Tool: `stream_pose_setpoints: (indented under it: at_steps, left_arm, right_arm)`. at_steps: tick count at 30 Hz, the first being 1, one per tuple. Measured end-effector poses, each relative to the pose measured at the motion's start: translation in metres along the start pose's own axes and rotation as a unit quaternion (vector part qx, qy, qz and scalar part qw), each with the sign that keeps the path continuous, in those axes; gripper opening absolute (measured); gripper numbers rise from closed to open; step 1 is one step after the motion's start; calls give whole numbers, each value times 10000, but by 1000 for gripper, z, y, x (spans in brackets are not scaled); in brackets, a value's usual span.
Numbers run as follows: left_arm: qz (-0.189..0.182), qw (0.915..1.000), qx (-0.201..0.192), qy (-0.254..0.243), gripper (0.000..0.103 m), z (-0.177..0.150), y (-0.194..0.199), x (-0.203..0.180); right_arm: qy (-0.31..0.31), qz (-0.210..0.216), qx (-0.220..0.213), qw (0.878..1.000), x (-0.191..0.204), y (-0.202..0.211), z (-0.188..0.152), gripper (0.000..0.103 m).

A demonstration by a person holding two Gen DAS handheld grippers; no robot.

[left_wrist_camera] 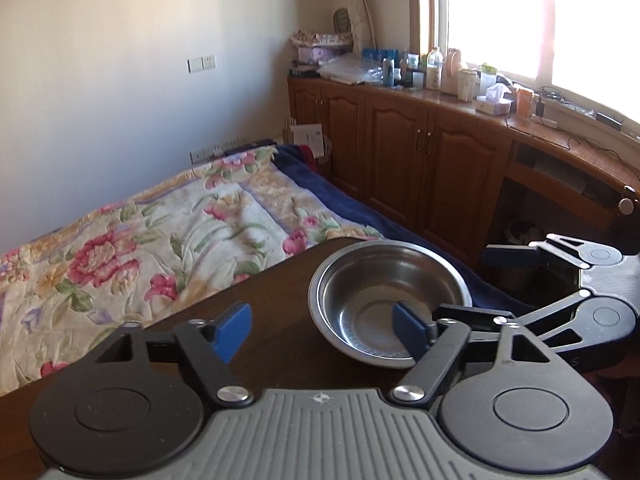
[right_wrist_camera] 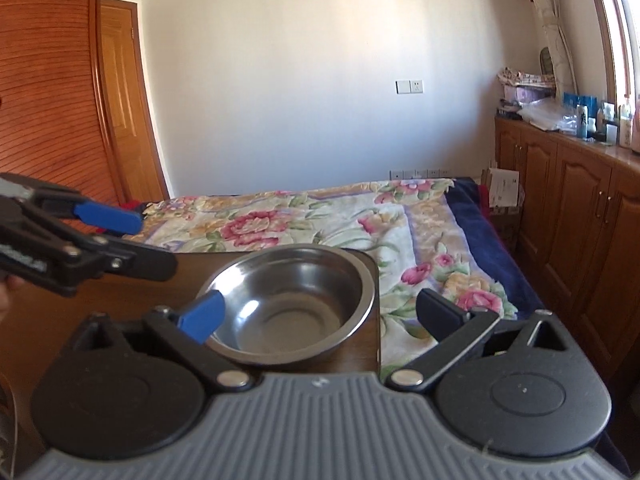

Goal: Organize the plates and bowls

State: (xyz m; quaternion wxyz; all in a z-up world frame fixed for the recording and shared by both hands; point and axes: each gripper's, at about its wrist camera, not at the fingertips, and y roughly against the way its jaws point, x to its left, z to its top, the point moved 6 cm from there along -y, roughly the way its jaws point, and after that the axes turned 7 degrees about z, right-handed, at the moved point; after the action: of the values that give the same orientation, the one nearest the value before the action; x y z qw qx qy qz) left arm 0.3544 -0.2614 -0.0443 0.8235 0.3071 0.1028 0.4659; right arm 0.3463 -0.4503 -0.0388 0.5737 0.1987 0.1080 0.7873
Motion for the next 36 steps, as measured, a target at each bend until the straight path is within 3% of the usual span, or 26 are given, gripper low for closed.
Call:
stream_pose_setpoints:
  at_steps: [1, 3, 7, 16, 21, 23, 36]
  left_arm:
    - [-9, 10000, 45, 7, 75, 0, -4, 0]
    - [-36, 9999, 133, 24, 70, -1, -12, 0]
    - [-43, 9994, 344, 93, 60, -5, -27, 1]
    - [-171, 9977, 637, 132, 51, -9, -49, -1]
    - [-262, 9969, 727, 159, 39, -11, -52, -3]
    - [-313, 9963, 783, 193, 29, -12, -54, -4]
    - [-243, 9964, 800, 149, 19, -12, -41, -3]
  right_arm:
    - [-6, -37, 43, 10000, -1, -1, -2, 89]
    - [-50, -80, 123, 9999, -2, -5, -4, 85]
    - [-71, -133, 243, 9996, -3, -9, -8, 69]
    - [-367, 123, 419, 9984, -7, -15, -10, 47]
    - [-340, 100, 444, 9984, -5, -16, -9, 42]
    - [-339, 109, 445, 9984, -4, -16, -8, 39]
    - [-376, 45, 464, 9982, -5, -17, -8, 24]
